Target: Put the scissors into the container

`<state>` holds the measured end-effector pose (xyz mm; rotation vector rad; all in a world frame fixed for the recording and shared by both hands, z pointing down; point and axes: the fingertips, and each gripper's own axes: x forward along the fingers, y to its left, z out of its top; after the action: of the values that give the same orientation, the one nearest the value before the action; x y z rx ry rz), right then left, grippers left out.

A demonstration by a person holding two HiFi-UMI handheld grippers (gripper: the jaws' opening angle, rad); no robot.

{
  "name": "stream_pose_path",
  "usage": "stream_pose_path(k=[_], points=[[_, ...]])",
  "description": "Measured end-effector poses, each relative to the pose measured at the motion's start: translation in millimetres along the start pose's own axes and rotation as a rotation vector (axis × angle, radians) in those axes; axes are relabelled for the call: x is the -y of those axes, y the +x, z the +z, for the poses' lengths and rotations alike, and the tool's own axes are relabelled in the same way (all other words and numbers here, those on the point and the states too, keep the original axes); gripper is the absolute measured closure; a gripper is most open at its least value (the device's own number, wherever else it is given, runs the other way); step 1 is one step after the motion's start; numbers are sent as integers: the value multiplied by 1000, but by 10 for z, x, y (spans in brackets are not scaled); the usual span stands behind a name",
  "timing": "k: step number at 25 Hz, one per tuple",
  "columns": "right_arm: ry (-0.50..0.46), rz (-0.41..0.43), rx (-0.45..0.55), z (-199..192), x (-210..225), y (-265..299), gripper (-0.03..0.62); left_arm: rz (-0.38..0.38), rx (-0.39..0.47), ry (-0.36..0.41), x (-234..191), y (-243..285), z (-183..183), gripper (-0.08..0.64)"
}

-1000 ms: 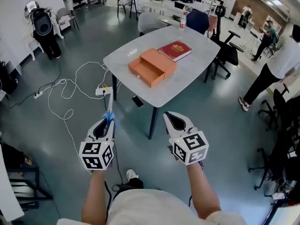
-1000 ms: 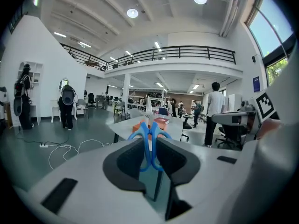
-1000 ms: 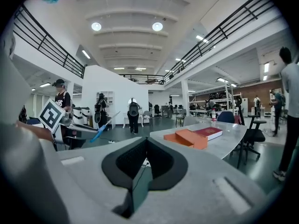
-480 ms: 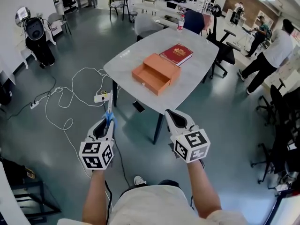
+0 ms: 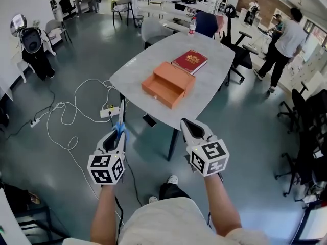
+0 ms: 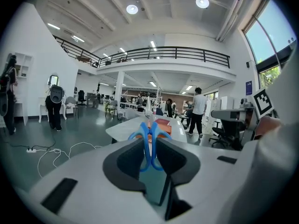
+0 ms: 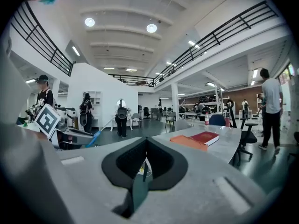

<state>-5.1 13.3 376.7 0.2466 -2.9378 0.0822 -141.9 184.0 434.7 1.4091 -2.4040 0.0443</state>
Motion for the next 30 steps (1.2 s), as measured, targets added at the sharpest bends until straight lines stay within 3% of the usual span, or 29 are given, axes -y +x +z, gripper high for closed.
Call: stream_pose_path(k=[13, 30], points=[[24, -11, -7, 27, 522, 659, 588, -8, -33, 9, -200, 804, 190, 479], [66, -49, -8, 211, 1884, 1509, 588, -72, -73, 80, 76, 2474, 777, 480]])
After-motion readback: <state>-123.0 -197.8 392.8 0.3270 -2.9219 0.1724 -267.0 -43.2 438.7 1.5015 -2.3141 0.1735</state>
